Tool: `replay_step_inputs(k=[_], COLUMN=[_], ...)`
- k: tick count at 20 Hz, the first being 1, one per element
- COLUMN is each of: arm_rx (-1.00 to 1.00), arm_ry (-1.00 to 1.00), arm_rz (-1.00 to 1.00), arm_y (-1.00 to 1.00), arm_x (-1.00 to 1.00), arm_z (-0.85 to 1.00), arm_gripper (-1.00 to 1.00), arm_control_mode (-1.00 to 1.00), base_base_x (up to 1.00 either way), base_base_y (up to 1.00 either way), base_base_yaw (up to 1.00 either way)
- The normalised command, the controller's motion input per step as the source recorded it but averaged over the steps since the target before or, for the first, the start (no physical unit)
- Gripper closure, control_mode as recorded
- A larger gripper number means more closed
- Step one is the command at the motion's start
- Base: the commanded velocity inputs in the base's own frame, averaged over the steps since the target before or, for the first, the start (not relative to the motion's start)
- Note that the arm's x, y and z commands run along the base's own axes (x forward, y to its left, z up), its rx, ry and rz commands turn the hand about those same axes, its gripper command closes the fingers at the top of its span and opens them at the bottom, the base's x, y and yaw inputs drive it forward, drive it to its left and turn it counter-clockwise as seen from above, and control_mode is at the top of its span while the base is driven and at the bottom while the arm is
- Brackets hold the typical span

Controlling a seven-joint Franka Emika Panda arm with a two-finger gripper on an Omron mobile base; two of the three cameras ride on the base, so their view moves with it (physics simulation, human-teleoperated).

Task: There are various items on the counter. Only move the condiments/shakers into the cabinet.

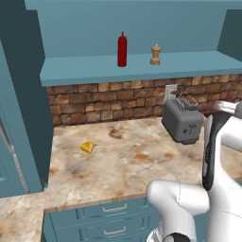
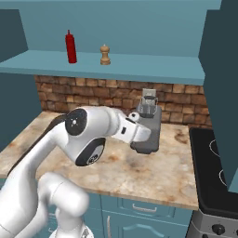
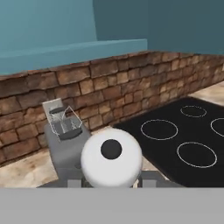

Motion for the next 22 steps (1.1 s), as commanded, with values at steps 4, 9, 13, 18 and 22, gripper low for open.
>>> replay_step_inputs(k=[4, 9, 13, 18, 22], arm_rx=[0.0, 0.0, 0.0, 0.0, 0.0], arm_ry=[-0.14, 0.02, 0.11, 0.03, 0.0], arm_rz=[0.03, 0.0, 0.03, 0.11, 0.17], arm_y=[0.4, 0.29, 0.25, 0.23, 0.16], arm_x=[-0.21, 0.0, 0.0, 0.06, 0.24], arm_z=[0.88, 1.0, 0.96, 0.32, 0.0], arm_gripper=[1.0, 1.0, 1.0, 1.0, 1.0], arm_control_mode=[-1.0, -1.0, -1.0, -1.0, -1.0], base_base_x=[0.0, 0.0, 0.0, 0.0, 0.0], base_base_y=[0.0, 0.0, 0.0, 0.0, 0.0], base_base_yaw=[0.0, 0.0, 0.0, 0.0, 0.0])
